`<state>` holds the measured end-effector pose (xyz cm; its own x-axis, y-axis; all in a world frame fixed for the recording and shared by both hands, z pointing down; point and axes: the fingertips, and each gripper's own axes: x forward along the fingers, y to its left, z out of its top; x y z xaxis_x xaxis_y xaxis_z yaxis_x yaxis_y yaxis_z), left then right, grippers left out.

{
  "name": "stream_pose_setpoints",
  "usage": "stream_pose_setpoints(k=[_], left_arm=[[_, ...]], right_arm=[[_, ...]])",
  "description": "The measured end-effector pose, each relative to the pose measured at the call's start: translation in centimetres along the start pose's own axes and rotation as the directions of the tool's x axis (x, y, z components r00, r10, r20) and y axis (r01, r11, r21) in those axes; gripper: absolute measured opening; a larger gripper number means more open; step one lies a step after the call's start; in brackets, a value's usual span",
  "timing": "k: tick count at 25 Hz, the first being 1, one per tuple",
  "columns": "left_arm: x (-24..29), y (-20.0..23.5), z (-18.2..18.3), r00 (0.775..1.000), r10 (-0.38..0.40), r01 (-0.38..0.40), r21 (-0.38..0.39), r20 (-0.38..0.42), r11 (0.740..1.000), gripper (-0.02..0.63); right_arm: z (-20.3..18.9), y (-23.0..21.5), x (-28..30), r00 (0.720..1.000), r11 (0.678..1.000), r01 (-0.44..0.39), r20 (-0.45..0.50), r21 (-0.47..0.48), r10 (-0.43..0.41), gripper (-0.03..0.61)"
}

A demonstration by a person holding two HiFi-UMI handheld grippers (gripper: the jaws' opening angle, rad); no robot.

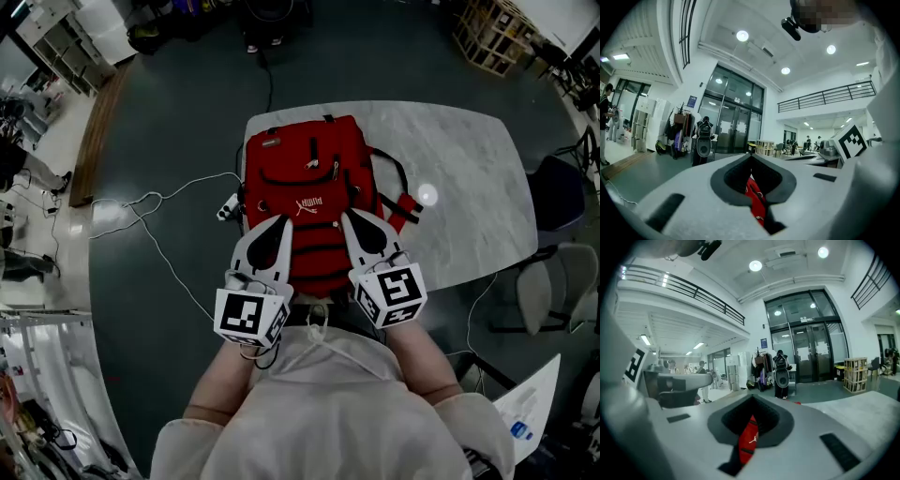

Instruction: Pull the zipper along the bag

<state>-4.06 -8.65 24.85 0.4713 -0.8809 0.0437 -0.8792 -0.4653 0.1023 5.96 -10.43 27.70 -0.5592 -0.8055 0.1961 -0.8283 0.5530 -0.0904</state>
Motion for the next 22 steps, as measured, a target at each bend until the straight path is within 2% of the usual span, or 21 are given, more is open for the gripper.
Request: stream_pose_setpoints(k=[4,10,18,22], left_arm=[[-1.1,-0.1,0.5,1.000,0.018,-0.018,0.007,0.024,1.000,0.018],[-2.0,-0.4,0.5,0.999,0.034,-0.034,0.006,0.043,0.999,0.018],[-3.0,-1.4,0.7,0.999,0.018,-0.018,0.012,0.050,1.000,0.018],[-3.2,-1.8,0.8,0.999,0.009,-0.011,0.021,0.053,1.000,0.018]], right_arm=[[0.7,1.0,-0.8,1.000,0.999,-0.004,0.028,-0.040,0.005,0.026],[0.1,1.7,-1.5,0.999,0.999,-0.018,0.028,-0.041,0.019,0.025],[0.0,2.0,-2.7,0.999,0.998,0.019,0.035,-0.062,-0.016,0.025],[-0.1,1.5,-3.0,0.999,0.999,0.041,0.034,-0.006,-0.041,0.025]])
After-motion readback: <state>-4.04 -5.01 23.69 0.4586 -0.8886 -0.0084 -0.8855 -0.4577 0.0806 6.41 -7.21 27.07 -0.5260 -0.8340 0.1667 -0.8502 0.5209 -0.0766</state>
